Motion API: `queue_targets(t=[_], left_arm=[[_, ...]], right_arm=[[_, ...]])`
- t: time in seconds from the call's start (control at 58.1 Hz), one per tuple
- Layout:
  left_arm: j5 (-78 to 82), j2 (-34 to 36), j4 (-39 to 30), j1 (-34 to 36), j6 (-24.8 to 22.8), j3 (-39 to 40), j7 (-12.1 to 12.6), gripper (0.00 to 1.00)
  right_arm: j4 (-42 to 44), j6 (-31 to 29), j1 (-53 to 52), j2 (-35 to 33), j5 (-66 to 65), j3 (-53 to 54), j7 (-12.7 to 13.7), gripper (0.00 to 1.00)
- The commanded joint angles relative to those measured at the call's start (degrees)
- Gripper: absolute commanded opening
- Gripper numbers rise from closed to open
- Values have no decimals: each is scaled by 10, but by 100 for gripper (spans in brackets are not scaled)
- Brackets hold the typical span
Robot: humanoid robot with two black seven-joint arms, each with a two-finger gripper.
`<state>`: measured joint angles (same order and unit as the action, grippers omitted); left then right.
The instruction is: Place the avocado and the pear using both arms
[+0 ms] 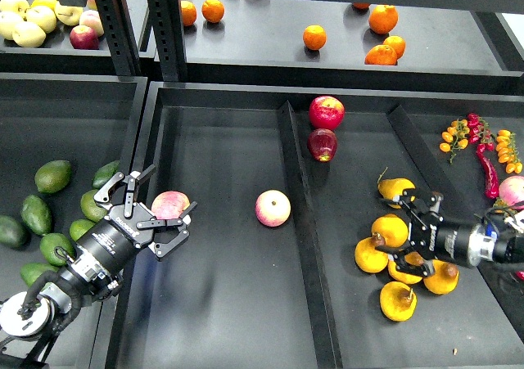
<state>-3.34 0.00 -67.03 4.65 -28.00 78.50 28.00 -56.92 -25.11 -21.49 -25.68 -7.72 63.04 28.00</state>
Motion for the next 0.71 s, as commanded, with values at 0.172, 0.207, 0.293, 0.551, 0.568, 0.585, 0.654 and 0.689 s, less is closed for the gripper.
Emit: queue_targets(t=[0.172, 0.207, 0.293, 0.551, 0.568, 0.585, 0.654, 0.689], left_arm=[[0, 0, 24, 49, 0, 4, 0, 99], [0, 0, 25, 52, 0, 4, 0, 99], [0, 0, 25, 58, 0, 3, 0, 99], [0, 0, 42, 70, 0, 0, 0, 99], [0, 0, 42, 70, 0, 1, 0, 99], [0, 0, 43, 70, 0, 1, 0, 99], [0, 0, 43, 70, 0, 5, 0, 99], [0, 0, 43, 70, 0, 8, 0, 99]], right_arm=[[27, 1, 2, 150, 0, 141, 0, 99], [31, 1, 2, 159, 0, 147, 0, 99], [41, 1, 3, 183, 0, 164, 0, 99], [70, 1, 35, 246, 63, 203, 0, 99], [69, 1, 37, 251, 68, 203, 0, 99], [69, 1, 39, 253, 70, 203, 0, 99], [67, -5, 57, 257, 76, 202, 0, 99], [65, -6, 68, 257, 78, 201, 0, 99]])
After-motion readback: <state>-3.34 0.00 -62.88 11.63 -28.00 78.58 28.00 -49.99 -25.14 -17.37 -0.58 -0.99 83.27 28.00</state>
